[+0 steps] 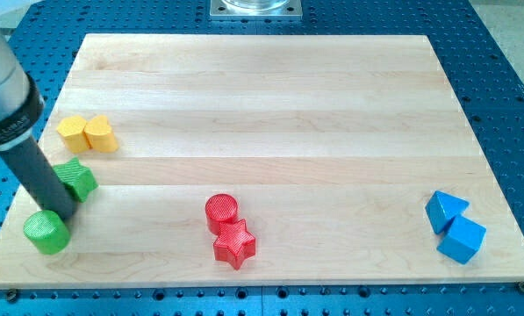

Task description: Place the green star vertically to the red circle

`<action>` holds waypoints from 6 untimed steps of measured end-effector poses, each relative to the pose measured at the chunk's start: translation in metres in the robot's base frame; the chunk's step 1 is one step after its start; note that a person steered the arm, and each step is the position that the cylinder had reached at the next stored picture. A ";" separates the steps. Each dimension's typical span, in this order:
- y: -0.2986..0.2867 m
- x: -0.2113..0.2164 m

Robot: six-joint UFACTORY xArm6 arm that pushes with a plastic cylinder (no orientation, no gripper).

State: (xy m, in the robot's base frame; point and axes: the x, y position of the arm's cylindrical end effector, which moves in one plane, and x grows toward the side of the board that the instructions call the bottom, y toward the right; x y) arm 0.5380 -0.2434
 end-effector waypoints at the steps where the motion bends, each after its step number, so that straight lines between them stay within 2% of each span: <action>1: -0.015 -0.014; 2: 0.003 -0.047; 4: 0.123 -0.116; 5: 0.163 -0.117; 6: 0.172 -0.113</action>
